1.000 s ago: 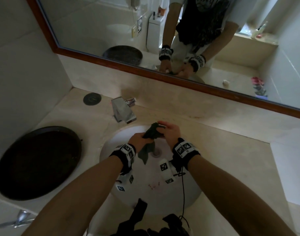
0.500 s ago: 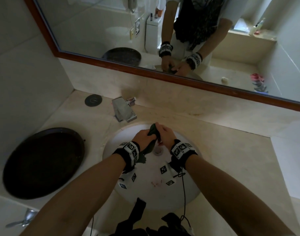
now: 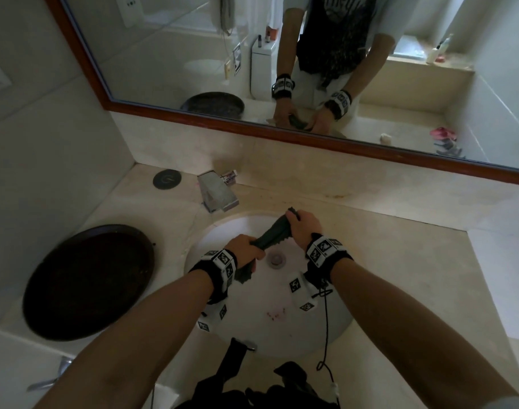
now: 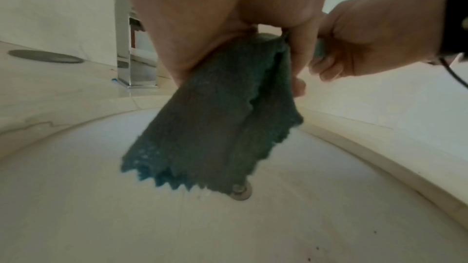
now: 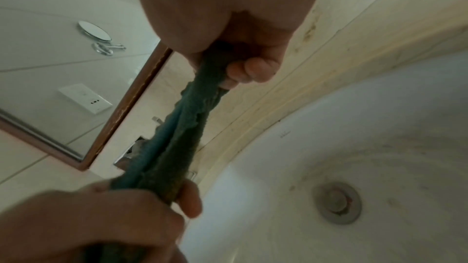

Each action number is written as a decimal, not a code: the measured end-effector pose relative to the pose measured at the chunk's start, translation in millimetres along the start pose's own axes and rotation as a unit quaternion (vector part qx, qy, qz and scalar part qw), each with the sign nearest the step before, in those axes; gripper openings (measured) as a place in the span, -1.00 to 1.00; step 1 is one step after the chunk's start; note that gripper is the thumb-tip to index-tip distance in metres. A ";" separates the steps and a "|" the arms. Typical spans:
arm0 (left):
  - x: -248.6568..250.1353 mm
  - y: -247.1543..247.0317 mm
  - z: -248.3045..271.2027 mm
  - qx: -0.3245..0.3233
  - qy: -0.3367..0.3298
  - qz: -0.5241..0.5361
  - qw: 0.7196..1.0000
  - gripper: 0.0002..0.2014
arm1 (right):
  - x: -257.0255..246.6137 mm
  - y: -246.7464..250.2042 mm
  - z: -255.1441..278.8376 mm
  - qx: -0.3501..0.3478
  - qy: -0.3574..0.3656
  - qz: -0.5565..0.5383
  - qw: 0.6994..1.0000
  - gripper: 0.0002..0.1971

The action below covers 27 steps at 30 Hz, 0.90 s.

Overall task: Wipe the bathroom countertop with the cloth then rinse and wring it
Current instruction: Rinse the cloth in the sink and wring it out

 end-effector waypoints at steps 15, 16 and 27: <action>39.4 -6.1 -6.7 0.003 -0.017 0.155 0.988 -0.68 | -10.5 -32.7 27.3 -0.109 -0.055 -0.353 0.928 -0.38; 40.1 -5.6 -6.7 -0.003 -0.012 0.177 0.984 -0.66 | -10.4 -36.5 27.9 -0.105 -0.068 -0.364 0.923 -0.36; 27.1 8.1 -11.9 -0.037 0.071 0.189 0.979 -0.51 | -7.9 -27.3 -0.2 -0.109 0.025 -0.014 0.994 -0.60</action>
Point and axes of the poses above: each hand's wrist, its own z-axis away from the middle knuckle, its own y-axis out of the back of the hand, x = y × z, the point moved 1 cm from there along -z, towards the middle knuckle, and after that the axes turned 6 degrees about z, right-handed, at the moved point
